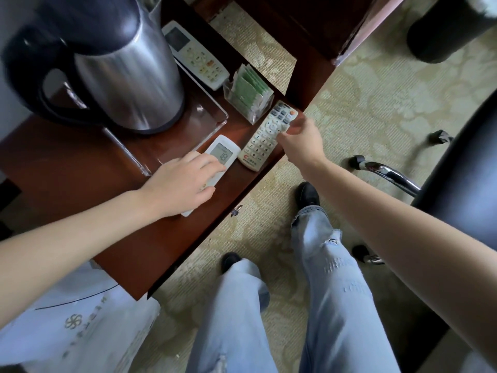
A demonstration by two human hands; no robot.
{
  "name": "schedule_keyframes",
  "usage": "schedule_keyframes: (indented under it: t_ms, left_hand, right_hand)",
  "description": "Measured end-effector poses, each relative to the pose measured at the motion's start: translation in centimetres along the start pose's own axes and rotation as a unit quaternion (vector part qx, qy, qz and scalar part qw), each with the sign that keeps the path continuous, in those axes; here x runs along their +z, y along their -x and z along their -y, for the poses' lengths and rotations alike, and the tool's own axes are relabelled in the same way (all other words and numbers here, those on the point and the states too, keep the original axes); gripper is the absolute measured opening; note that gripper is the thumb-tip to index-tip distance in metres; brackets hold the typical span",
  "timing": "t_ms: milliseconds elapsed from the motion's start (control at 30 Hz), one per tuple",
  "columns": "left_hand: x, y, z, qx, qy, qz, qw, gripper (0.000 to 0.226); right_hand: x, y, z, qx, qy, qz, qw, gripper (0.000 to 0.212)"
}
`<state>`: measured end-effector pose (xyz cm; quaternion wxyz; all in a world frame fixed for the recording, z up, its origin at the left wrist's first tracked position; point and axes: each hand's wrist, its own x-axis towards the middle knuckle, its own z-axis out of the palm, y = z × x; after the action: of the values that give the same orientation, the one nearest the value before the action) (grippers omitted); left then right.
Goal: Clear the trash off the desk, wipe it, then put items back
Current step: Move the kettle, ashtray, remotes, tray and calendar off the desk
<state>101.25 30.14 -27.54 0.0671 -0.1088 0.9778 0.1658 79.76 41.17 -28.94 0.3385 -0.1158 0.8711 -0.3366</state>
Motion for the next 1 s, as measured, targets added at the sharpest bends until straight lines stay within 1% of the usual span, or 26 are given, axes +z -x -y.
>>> schedule_keyframes:
  t_ms: [67,133,200,300,367,433,533,633,767,900,1000]
  left_hand:
    - [-1.5,-0.4,-0.6,0.019,0.007,-0.015,1.000,0.048]
    - [-3.5,-1.3,-1.5,0.056,-0.009,-0.028,0.998,0.045]
    - [-6.0,-2.4,-2.7,0.085,-0.020,-0.025,0.996,0.043]
    - [-9.6,-4.2,-4.3,0.119,-0.036,-0.018,0.992,0.043]
    - [-12.4,-5.7,-5.7,0.139,-0.047,-0.017,0.989,0.044]
    - [-15.2,-7.6,-7.1,0.157,-0.061,-0.018,0.986,0.045]
    - [-19.1,-11.1,-9.1,0.177,-0.080,-0.020,0.981,0.044]
    - [-22.9,-15.5,-10.8,0.189,-0.104,-0.031,0.976,0.043]
    - [-27.0,-22.0,-12.3,0.181,-0.134,-0.043,0.973,0.045]
    - [-29.3,-28.5,-12.4,0.109,-0.149,-0.066,0.981,0.042]
    - [-30.3,-32.9,-12.1,0.022,-0.161,-0.063,0.985,0.051]
  right_hand:
    - [-1.4,1.4,0.6,-0.079,0.077,0.010,0.994,0.033]
    - [-3.3,2.9,1.6,-0.171,0.176,0.010,0.969,0.028]
    - [-5.7,4.1,2.8,-0.267,0.279,0.005,0.922,0.028]
    - [-9.0,4.8,4.2,-0.386,0.363,-0.014,0.848,0.026]
    - [-11.7,5.1,5.4,-0.439,0.397,-0.031,0.806,0.022]
    - [-14.7,5.1,6.6,-0.470,0.415,-0.050,0.777,0.021]
    - [-19.1,4.7,8.5,-0.482,0.433,-0.058,0.760,0.034]
    - [-23.7,2.9,10.2,-0.495,0.446,-0.077,0.742,0.029]
    - [-29.3,-1.3,12.5,-0.501,0.453,-0.086,0.732,0.029]
    - [-33.8,-7.1,15.2,-0.478,0.460,-0.101,0.741,0.033]
    - [-36.2,-11.5,17.1,-0.472,0.458,-0.100,0.746,0.040]
